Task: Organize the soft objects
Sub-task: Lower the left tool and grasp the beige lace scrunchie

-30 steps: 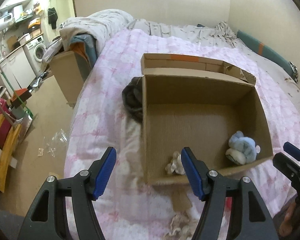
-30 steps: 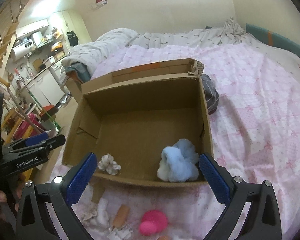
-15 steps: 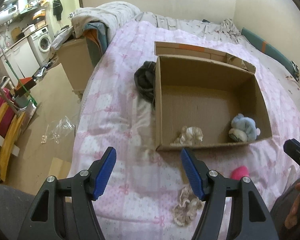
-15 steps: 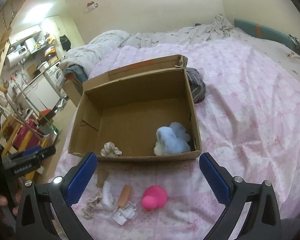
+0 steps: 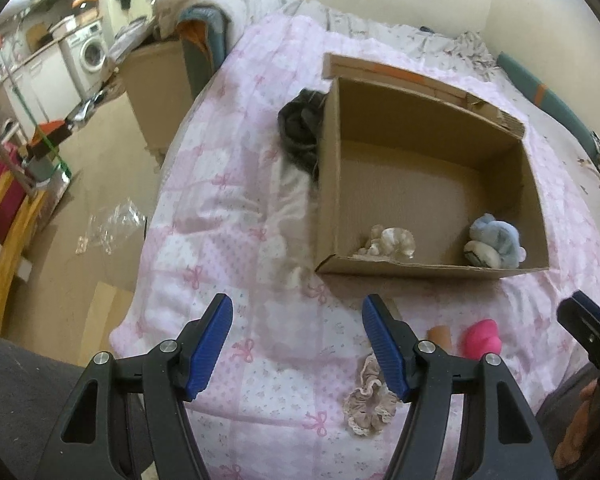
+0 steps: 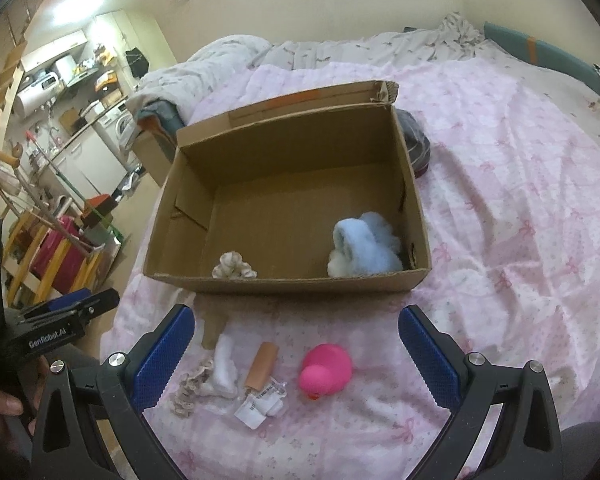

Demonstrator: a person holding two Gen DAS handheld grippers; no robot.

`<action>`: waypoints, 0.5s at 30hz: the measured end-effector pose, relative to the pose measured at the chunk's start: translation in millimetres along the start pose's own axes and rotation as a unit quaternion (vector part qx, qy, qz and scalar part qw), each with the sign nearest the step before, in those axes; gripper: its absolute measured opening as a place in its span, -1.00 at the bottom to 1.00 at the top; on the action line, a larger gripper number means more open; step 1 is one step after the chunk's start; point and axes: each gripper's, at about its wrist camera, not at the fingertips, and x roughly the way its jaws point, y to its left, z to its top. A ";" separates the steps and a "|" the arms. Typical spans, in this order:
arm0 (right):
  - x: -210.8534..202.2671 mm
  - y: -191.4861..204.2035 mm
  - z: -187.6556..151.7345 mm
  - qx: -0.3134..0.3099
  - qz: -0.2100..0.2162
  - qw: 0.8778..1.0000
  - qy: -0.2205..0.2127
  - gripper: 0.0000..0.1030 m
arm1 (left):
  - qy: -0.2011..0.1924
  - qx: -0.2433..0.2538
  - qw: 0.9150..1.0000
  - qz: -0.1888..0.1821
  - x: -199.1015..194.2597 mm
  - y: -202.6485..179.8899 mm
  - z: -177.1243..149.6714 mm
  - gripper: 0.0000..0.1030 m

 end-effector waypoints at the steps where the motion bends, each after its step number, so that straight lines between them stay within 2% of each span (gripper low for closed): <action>1: 0.6 -0.8 -0.1 0.003 -0.002 1.000 0.001 1.00 | 0.007 -0.008 1.000 0.005 3.5 3.0 0.7 0.25; 4: 2.4 -6.7 0.5 0.021 -0.003 1.000 0.008 1.00 | 0.021 -0.027 0.999 0.012 10.3 10.8 0.7 0.25; 6: 4.1 -11.1 0.8 0.034 -0.003 0.999 0.014 1.00 | 0.028 -0.037 0.999 0.000 13.2 13.1 0.3 0.25; 10: 5.7 -19.4 1.8 0.055 -0.015 0.998 0.014 1.00 | 0.045 -0.032 0.998 -0.004 22.2 8.1 -1.4 0.25; 15: 12.2 -27.0 2.2 0.078 -0.014 0.997 0.023 1.00 | 0.112 -0.018 0.993 -0.020 52.9 -4.3 -10.4 0.24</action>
